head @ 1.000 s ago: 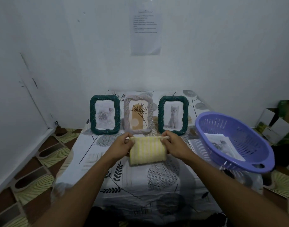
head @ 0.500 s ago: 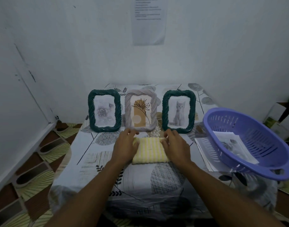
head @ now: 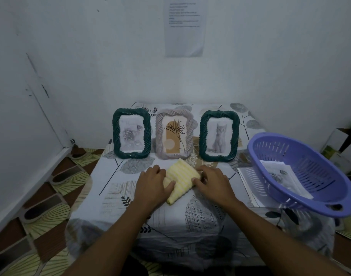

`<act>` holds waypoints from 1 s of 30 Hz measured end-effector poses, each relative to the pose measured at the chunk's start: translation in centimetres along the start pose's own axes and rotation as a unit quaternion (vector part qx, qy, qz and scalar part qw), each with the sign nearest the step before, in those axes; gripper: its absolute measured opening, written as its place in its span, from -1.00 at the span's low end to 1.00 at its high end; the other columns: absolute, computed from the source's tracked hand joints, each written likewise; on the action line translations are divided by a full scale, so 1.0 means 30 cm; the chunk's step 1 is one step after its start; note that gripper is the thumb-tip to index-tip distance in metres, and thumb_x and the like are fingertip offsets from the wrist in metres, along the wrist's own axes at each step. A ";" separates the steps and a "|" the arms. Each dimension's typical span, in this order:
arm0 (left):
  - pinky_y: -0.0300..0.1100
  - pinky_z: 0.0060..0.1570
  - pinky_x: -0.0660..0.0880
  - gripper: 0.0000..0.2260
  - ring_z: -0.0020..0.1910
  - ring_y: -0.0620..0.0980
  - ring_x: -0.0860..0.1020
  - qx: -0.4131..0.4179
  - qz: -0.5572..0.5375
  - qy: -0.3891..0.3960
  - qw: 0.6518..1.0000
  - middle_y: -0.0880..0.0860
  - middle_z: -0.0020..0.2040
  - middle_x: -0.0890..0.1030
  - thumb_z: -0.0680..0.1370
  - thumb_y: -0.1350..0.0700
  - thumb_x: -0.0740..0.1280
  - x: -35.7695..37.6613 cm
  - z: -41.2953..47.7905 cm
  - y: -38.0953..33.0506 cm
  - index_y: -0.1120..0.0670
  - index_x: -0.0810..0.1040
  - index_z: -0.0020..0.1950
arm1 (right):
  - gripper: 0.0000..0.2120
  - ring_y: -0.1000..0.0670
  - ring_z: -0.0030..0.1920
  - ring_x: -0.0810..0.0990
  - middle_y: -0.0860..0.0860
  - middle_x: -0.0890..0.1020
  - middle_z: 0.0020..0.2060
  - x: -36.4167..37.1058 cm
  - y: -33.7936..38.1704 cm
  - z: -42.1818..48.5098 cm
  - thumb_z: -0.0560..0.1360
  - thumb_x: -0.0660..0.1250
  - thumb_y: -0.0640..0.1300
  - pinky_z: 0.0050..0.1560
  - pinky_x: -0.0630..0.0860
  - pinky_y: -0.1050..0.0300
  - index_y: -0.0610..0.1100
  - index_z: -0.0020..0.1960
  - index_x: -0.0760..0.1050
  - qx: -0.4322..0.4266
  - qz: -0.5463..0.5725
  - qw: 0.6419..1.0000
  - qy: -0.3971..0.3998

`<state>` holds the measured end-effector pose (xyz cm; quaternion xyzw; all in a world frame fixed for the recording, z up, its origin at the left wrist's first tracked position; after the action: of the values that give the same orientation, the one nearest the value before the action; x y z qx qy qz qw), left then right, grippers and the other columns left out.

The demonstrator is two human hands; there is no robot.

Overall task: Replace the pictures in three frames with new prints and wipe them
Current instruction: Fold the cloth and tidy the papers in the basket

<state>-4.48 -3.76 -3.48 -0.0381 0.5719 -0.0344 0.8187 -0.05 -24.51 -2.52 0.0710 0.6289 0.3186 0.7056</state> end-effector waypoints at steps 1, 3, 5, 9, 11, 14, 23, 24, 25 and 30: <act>-0.02 -0.14 0.39 -0.49 -0.09 0.10 0.51 -0.020 0.012 -0.005 1.000 0.07 -0.10 0.52 0.42 -0.30 0.09 -0.009 -0.014 0.006 0.10 0.55 -0.10 | -0.59 -0.05 0.07 0.56 0.02 0.61 0.05 0.006 0.022 0.006 0.45 0.35 0.14 0.02 0.51 0.03 0.04 0.25 0.47 -0.005 0.024 1.000 0.008; 0.00 -0.11 0.38 -0.48 -0.05 0.11 0.49 -0.060 0.029 0.000 0.998 0.08 -0.05 0.50 0.41 -0.32 0.12 -0.029 -0.039 0.028 0.11 0.54 -0.08 | -0.58 -0.02 0.02 0.54 -0.01 0.54 0.11 0.033 0.080 0.016 0.45 0.41 0.01 0.02 0.50 0.09 0.01 0.28 0.45 -0.015 0.062 0.998 -0.003; 0.00 -0.09 0.38 -0.48 -0.01 0.11 0.46 -0.082 0.016 0.006 0.996 0.07 0.00 0.47 0.41 -0.34 0.11 -0.043 -0.064 0.067 0.09 0.50 -0.02 | -0.62 0.02 -0.06 0.50 -0.02 0.45 0.18 0.072 0.148 0.023 0.43 0.43 -0.13 0.06 0.49 0.11 -0.04 0.23 0.48 -0.014 0.087 0.996 -0.032; -0.01 0.12 0.41 -0.49 0.16 0.11 0.43 -0.100 -0.165 0.031 0.981 0.09 0.21 0.41 0.49 -0.23 0.09 -0.064 -0.089 0.181 0.06 0.45 0.27 | -0.78 0.02 -0.09 0.54 0.00 0.47 0.06 0.184 0.264 0.057 0.37 0.49 -0.19 0.04 0.55 0.09 -0.08 -0.01 0.57 -0.011 0.130 0.991 -0.016; -0.06 0.23 0.38 -0.53 0.25 0.14 0.41 -0.093 -0.171 0.062 0.979 0.15 0.32 0.36 0.53 -0.13 0.19 -0.069 -0.094 0.239 0.07 0.44 0.37 | -0.81 -0.03 -0.04 0.57 -0.02 0.50 0.03 0.233 0.311 0.078 0.36 0.50 -0.19 0.06 0.58 0.02 -0.10 -0.04 0.62 -0.021 0.146 0.989 -0.003; -0.02 0.22 0.37 -0.59 0.26 0.17 0.40 -0.112 -0.122 0.047 0.985 0.16 0.36 0.36 0.54 -0.08 0.25 -0.086 -0.118 0.321 0.08 0.52 0.31 | -0.81 -0.01 0.08 0.53 -0.06 0.55 0.07 0.286 0.375 0.095 0.39 0.49 -0.15 0.14 0.51 0.13 -0.12 -0.01 0.67 -0.039 0.132 0.991 0.001; 0.06 0.25 0.43 -0.43 0.28 0.17 0.50 -0.092 -0.053 0.027 0.994 0.18 0.39 0.45 0.57 -0.11 -0.05 -0.112 -0.213 0.495 0.20 0.48 0.36 | -0.70 -0.04 0.31 0.39 0.02 0.47 0.31 0.400 0.534 0.050 0.57 0.17 0.06 0.16 0.22 -0.03 0.05 0.20 0.57 -0.128 0.000 0.992 -0.001; 0.05 0.29 0.40 -0.41 0.31 0.16 0.47 -0.097 -0.058 0.031 0.993 0.18 0.41 0.43 0.57 -0.11 -0.08 -0.108 -0.215 0.493 0.21 0.44 0.39 | -0.67 -0.04 0.34 0.36 0.02 0.46 0.34 0.400 0.537 0.041 0.57 0.14 0.10 0.16 0.21 -0.05 0.07 0.23 0.55 -0.138 -0.019 0.990 -0.005; 0.04 0.33 0.36 -0.39 0.35 0.15 0.43 -0.103 -0.064 0.032 0.992 0.18 0.44 0.39 0.57 -0.11 -0.11 -0.104 -0.215 0.493 0.21 0.40 0.42 | -0.63 -0.04 0.37 0.34 0.01 0.43 0.38 0.403 0.538 0.036 0.57 0.11 0.14 0.17 0.20 -0.08 0.08 0.28 0.51 -0.151 -0.037 0.988 0.001; 0.05 0.31 0.39 -0.44 0.37 0.16 0.41 -0.090 -0.098 0.021 0.991 0.18 0.48 0.33 0.58 -0.07 -0.08 -0.096 -0.211 0.517 0.18 0.35 0.45 | -0.49 0.03 0.49 0.22 0.00 0.21 0.53 0.423 0.544 0.032 0.61 -0.03 0.22 0.34 0.05 -0.23 0.06 0.48 0.25 -0.170 -0.068 0.981 0.067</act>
<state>-11.22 11.82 -4.55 -0.1674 0.5834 -0.0637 0.7922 -4.97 -4.55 -4.84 -0.1143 0.6152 0.3759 0.6835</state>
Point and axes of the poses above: each hand's wrist, its own z-axis towards the middle knuckle, its own x-axis out of the palm, y = z × x, the point moved 2 cm from there along z, towards the middle knuckle
